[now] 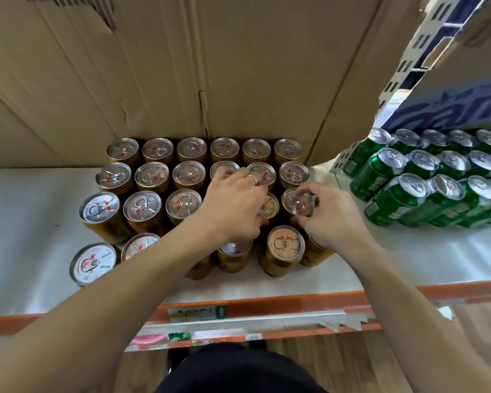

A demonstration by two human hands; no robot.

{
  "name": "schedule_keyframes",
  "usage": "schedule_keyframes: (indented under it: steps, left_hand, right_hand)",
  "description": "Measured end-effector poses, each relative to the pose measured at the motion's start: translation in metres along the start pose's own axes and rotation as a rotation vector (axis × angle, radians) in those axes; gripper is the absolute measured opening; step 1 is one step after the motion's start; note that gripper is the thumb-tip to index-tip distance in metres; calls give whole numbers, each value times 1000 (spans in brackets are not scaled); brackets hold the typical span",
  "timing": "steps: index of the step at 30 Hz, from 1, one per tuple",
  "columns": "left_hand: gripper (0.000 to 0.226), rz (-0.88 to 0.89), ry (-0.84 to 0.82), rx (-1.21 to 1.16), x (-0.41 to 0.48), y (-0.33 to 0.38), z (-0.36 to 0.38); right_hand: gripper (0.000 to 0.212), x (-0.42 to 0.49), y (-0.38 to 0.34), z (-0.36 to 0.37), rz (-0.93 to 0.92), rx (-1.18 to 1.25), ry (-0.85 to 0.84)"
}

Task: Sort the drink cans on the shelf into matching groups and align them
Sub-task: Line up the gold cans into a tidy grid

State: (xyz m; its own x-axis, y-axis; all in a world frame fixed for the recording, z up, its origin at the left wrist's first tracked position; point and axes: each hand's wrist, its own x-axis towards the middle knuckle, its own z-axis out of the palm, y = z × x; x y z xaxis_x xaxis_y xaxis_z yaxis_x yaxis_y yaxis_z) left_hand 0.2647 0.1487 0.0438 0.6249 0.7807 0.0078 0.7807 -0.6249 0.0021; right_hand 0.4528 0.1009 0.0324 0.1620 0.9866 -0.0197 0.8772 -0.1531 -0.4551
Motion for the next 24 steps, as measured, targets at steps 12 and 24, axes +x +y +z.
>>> schedule_keyframes:
  steps: [12, 24]
  left_hand:
    - [71, 9, 212, -65, -70, 34, 12]
    - [61, -168, 261, -82, -75, 63, 37]
  right_hand:
    - [82, -57, 48, 1, -16, 279, -158]
    - [81, -59, 49, 14, -138, 333, -70]
